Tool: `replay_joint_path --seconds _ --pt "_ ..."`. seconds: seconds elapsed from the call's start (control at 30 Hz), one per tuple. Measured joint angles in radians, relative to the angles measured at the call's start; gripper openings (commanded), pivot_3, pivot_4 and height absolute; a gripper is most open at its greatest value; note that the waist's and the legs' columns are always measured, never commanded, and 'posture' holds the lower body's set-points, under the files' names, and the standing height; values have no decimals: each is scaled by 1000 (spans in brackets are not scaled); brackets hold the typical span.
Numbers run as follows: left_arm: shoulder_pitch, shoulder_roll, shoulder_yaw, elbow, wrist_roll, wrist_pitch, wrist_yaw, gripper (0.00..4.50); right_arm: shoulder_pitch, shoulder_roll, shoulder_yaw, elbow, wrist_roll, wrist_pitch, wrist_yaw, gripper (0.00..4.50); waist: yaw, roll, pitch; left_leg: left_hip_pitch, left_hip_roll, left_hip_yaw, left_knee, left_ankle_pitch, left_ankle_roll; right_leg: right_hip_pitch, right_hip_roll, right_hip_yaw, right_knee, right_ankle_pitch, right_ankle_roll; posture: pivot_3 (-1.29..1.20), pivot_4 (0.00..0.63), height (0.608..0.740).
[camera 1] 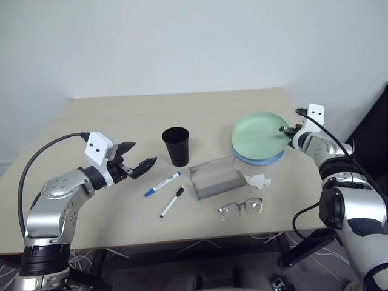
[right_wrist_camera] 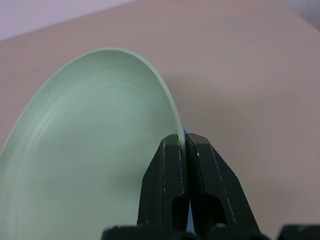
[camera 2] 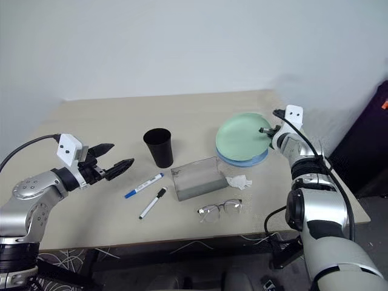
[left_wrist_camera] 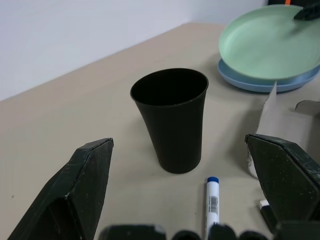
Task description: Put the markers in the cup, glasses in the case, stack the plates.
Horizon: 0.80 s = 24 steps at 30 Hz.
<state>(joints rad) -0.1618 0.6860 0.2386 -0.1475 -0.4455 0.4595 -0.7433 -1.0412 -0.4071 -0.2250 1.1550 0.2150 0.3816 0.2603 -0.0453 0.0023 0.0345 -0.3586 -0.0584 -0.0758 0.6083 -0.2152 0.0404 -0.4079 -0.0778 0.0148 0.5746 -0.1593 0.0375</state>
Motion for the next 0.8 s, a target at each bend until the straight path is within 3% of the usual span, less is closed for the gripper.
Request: replay_joint_path --seconds 0.33,0.37,0.63,0.8 --pt "0 0 0 0 0 0 2 4500 -4 20 -13 50 -19 -49 -32 34 -7 0 0 0 1 -7 0 0 0 1 9 3 1 1 -2 0 0 727" --pt "0 0 0 0 0 0 2 4500 -4 23 -16 52 -19 -51 -33 514 -7 0 0 0 1 -7 0 0 0 1 9 3 1 1 -2 0 0 727" --pt "0 0 0 0 0 0 3 4500 -44 31 -56 65 -6 -52 -25 3097 -7 1 0 0 1 -8 1 0 0 1 9 4 0 1 -2 0 0 727" --pt "-1 0 1 0 0 0 4 4500 -69 -14 15 -2 -44 -46 102 3097 -6 1 0 -1 0 -9 1 0 0 1 9 3 0 1 -2 0 0 727"
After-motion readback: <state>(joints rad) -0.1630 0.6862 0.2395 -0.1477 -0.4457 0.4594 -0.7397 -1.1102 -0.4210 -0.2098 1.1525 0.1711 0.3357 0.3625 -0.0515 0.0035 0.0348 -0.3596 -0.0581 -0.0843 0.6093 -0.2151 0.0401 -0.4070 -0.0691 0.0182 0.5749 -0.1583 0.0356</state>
